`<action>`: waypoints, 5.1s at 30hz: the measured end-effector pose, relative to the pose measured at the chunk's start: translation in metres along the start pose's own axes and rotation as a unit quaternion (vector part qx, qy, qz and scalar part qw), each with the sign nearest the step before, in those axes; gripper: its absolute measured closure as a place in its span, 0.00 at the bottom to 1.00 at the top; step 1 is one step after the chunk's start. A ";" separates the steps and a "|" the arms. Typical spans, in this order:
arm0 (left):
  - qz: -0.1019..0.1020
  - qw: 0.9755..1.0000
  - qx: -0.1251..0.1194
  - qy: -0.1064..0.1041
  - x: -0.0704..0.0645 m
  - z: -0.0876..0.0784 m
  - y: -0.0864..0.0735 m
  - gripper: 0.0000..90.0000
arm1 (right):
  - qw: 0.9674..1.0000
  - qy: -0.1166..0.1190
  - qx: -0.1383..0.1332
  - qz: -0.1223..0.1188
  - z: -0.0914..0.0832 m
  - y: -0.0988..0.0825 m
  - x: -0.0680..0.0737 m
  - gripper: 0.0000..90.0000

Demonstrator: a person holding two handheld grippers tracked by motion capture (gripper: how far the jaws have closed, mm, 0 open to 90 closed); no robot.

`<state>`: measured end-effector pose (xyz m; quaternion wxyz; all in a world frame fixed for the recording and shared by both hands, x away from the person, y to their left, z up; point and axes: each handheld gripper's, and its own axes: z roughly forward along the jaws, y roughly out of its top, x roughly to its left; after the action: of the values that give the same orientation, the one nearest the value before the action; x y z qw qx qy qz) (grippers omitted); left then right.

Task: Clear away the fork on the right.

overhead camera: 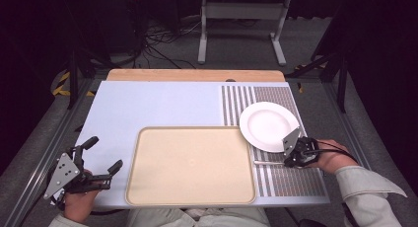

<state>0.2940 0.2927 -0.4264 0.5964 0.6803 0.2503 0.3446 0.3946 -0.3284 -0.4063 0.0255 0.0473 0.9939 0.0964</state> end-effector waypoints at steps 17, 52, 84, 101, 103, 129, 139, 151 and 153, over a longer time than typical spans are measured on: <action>-0.002 1.000 0.000 -0.001 0.000 0.000 0.000 0.01 | 0.997 -0.051 -0.036 -0.055 -0.046 0.038 0.006 0.95; -0.006 1.000 -0.004 -0.001 0.003 -0.002 0.000 0.01 | 0.984 -0.040 -0.066 -0.162 -0.035 0.157 -0.029 0.95; -0.008 1.000 -0.004 -0.003 0.004 -0.004 0.000 0.01 | 0.983 0.008 -0.063 -0.175 0.016 0.204 -0.048 0.95; -0.008 1.000 -0.005 -0.003 0.004 -0.003 0.000 0.01 | 0.983 0.032 -0.044 -0.173 0.038 0.208 -0.051 0.95; -0.008 1.000 -0.004 -0.004 0.004 -0.004 0.000 0.01 | 0.983 0.031 -0.043 -0.173 0.039 0.208 -0.051 0.95; -0.009 1.000 -0.003 -0.003 0.004 -0.003 0.000 0.01 | 0.984 0.052 -0.029 -0.171 0.055 0.209 -0.053 0.95; -0.009 1.000 -0.005 -0.004 0.004 -0.004 0.000 0.01 | 0.984 0.055 -0.029 -0.168 0.056 0.209 -0.053 0.94; -0.008 1.000 -0.005 -0.003 0.004 -0.004 0.000 0.01 | 0.982 0.053 -0.074 -0.164 0.041 0.213 -0.049 1.00; -0.008 1.000 -0.005 -0.003 0.004 -0.004 0.000 0.01 | 0.981 0.050 -0.088 -0.163 0.038 0.216 -0.048 1.00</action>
<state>0.2935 0.2982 -0.4253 0.6032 0.6764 0.2526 0.3389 0.4638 -0.1149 -0.3997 -0.0051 -0.1225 0.9760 0.1798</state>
